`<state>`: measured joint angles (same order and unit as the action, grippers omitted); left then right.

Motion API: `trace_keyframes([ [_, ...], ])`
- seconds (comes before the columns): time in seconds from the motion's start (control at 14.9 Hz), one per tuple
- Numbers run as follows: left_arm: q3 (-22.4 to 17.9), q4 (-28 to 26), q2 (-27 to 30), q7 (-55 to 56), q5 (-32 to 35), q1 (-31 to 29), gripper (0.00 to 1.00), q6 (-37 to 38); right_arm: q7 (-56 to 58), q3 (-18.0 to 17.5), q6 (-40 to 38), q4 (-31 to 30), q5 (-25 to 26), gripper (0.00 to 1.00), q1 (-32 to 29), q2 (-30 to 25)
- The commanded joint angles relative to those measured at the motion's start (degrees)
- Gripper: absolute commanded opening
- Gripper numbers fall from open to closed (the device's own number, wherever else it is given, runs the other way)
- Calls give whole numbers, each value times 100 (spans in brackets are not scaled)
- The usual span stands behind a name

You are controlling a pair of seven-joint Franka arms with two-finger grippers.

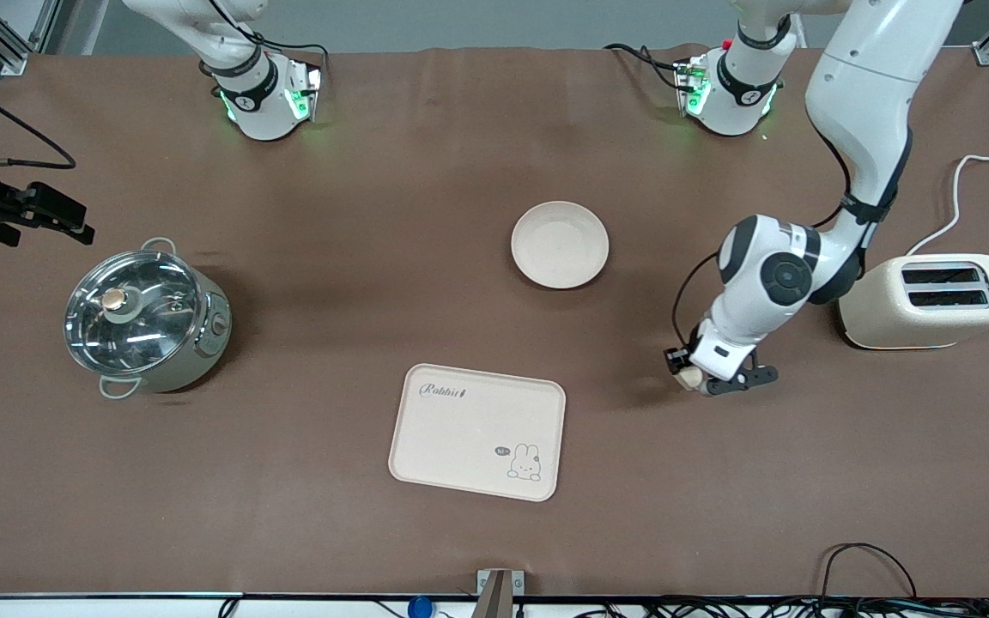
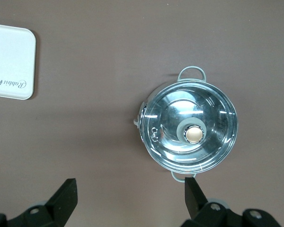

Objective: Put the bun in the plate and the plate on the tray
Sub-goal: 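Carry the bun with the left gripper over the white plate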

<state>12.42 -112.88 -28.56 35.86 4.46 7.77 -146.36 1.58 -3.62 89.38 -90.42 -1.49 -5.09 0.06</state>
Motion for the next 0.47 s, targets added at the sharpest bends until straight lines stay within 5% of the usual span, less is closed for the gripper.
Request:
trace_keyframes([
  [0.0, 119, -111, 500, 1060, 90, 680, 38, 590, 0, -33, -43, -10, -53, 100, -53, -50],
  [0.4, 1429, -533, 747, 2916, 108, 927, 38, 741, 0, -33, -43, -10, -53, 100, -53, -50],
])
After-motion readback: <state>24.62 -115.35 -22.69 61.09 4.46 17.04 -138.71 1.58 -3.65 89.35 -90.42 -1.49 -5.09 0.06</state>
